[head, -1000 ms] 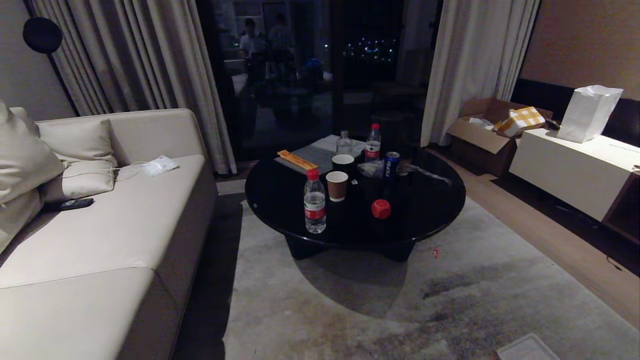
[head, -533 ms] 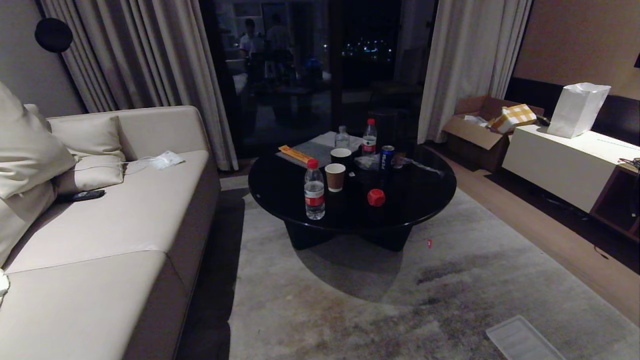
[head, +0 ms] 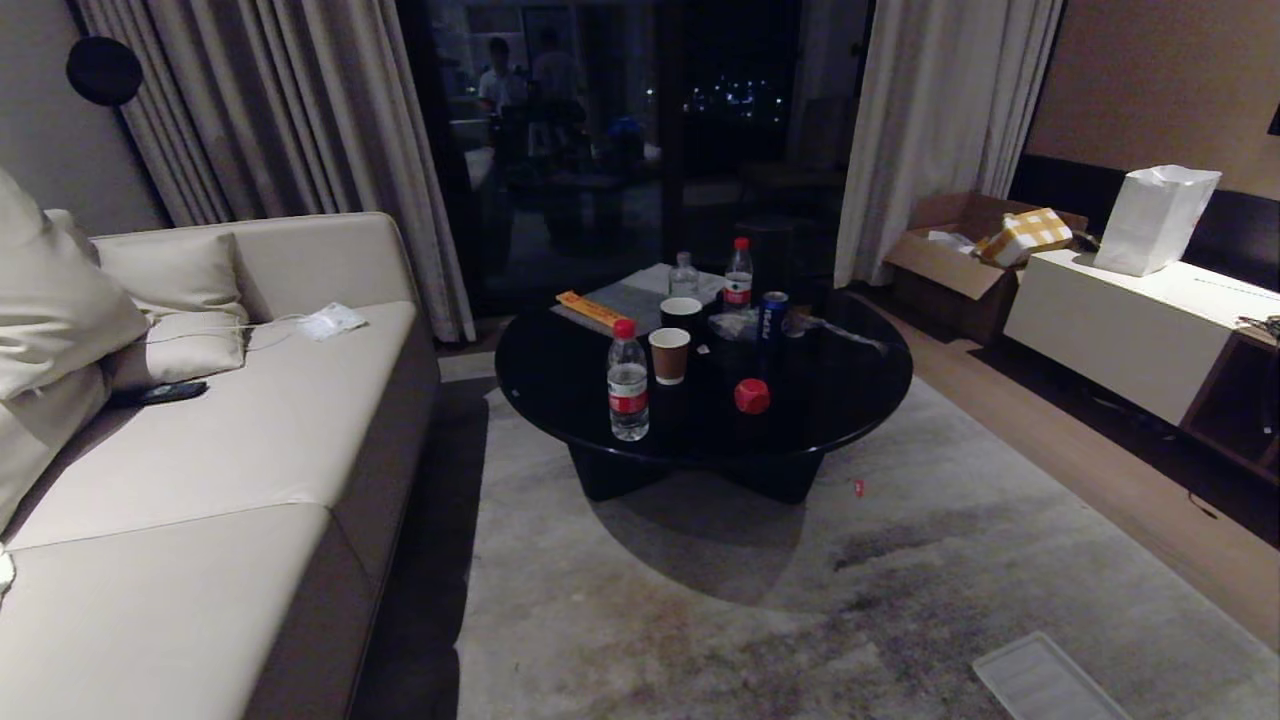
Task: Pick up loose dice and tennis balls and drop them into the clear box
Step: Put the toys in the box
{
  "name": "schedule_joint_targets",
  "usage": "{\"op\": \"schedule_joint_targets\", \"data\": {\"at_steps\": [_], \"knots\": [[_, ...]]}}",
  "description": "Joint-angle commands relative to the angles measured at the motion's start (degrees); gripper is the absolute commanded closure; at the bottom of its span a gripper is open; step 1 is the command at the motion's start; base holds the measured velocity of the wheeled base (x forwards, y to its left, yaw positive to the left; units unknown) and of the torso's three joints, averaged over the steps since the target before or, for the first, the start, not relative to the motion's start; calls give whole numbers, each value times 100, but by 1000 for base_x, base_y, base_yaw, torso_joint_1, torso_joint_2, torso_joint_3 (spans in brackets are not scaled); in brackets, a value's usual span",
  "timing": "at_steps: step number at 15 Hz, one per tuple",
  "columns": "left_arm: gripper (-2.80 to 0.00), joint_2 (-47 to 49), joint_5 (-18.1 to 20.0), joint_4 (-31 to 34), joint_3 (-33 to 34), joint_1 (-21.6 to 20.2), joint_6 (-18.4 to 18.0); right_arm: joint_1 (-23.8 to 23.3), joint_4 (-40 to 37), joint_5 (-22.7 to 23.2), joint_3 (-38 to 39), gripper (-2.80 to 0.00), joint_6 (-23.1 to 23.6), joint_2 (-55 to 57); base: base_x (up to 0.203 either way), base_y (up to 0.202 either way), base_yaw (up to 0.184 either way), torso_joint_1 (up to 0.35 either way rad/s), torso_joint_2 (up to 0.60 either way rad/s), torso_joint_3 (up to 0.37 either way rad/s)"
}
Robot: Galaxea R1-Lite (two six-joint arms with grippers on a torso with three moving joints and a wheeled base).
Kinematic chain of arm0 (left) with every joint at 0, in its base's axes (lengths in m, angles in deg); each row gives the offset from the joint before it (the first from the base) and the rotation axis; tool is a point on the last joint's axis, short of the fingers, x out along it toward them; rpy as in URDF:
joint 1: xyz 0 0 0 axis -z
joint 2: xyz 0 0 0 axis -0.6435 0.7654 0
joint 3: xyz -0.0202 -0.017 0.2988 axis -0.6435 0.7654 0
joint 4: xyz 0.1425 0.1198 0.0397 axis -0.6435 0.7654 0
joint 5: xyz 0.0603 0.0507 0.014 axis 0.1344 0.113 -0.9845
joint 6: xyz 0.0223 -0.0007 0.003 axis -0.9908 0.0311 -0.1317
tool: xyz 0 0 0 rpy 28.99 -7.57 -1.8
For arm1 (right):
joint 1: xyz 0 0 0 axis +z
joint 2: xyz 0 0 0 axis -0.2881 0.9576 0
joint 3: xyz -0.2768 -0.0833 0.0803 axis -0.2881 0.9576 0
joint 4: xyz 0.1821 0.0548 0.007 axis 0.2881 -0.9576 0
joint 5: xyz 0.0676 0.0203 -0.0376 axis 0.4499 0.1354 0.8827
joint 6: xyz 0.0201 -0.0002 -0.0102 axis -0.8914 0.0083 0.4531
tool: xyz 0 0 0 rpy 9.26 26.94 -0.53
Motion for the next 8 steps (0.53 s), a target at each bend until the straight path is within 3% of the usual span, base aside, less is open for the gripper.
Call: {"op": "schedule_joint_targets", "data": {"at_steps": [1, 8], "knots": [[0, 9, -5, 0, 9, 6, 5, 0, -6, 5, -5, 0, -11, 11, 6, -1, -82, 2, 7, 2], [0, 9, 4, 9, 9, 6, -4, 0, 3, 5, -5, 0, -20, 11, 1, 10, -159, 3, 2, 1]]}}
